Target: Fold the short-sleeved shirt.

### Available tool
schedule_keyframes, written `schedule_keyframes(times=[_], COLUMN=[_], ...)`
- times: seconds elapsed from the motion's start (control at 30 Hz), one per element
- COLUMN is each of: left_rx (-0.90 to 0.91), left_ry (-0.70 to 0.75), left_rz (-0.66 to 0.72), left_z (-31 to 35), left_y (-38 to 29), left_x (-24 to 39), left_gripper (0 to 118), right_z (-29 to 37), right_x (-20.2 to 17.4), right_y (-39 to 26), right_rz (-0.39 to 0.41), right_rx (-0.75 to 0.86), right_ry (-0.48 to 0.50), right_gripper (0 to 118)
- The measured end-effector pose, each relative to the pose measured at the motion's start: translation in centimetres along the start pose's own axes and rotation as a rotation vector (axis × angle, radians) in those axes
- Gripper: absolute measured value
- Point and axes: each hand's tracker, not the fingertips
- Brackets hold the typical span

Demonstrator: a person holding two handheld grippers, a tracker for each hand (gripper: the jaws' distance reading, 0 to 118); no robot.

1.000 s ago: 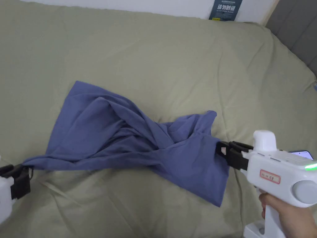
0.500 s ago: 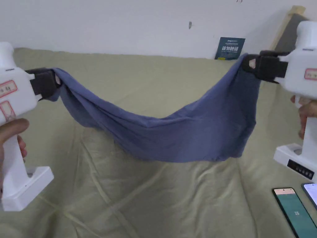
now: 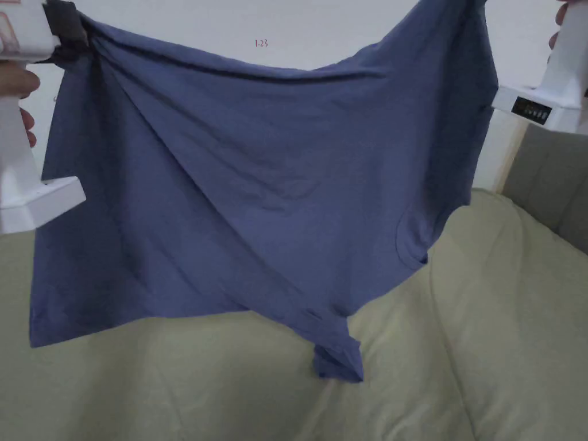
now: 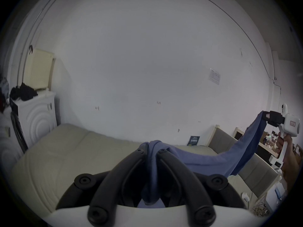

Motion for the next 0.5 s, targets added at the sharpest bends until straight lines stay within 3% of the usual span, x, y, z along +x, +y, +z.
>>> schedule_keyframes(times=[0.27, 0.5], left_rx=[0.063, 0.014], left_ry=[-0.007, 0.022], left_rz=[0.023, 0.039], left_z=[-1.4, -4.0], left_y=[4.5, 0.6], left_x=[0.1, -0.9], left_gripper=[8, 8], right_z=[-2.0, -4.1], right_x=[0.4, 1.2], right_y=[4.6, -0.1], right_rz=[-0.096, -0.070], right_rx=[0.122, 0.037], right_ry=[0.023, 0.036], right_gripper=[0, 0])
